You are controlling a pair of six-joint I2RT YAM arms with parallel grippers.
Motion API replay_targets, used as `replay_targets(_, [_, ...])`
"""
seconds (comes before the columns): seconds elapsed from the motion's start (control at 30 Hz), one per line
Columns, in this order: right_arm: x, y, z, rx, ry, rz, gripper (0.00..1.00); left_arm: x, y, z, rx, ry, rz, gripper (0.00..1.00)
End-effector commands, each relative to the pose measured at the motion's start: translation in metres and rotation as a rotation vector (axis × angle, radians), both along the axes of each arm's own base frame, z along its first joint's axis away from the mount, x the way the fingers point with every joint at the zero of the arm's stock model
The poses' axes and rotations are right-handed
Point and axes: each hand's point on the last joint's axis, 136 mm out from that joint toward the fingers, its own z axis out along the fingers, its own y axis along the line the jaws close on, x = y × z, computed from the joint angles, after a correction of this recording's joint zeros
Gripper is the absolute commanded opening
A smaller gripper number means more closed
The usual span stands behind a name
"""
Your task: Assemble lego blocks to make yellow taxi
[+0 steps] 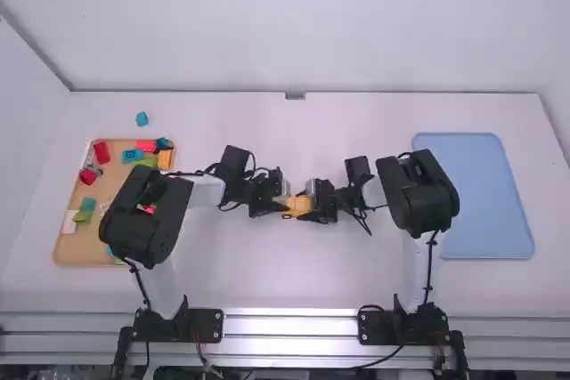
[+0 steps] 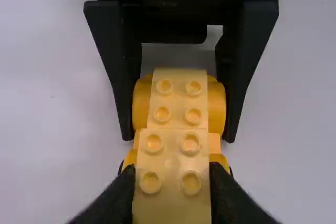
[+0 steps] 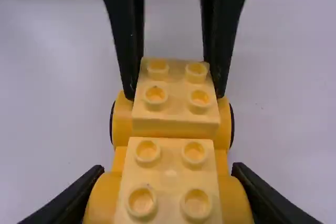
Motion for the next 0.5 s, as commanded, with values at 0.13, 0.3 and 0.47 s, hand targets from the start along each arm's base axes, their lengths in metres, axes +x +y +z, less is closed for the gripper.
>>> replay_targets(0.13, [-0.005,0.0,-0.008,-0.022,0.027,-0.002,0.45,0.004,-0.004,0.008,-0.023,-0.018,0.002,0.77])
replay_targets(0.3, [-0.005,0.0,-0.008,-0.022,0.026,-0.002,0.45,0.014,-0.004,0.021,-0.056,-0.007,0.036,0.74])
replay_targets(0.47, [-0.005,0.0,-0.007,-0.022,0.025,-0.003,0.45,0.017,0.003,0.044,-0.055,0.0,0.063,0.33])
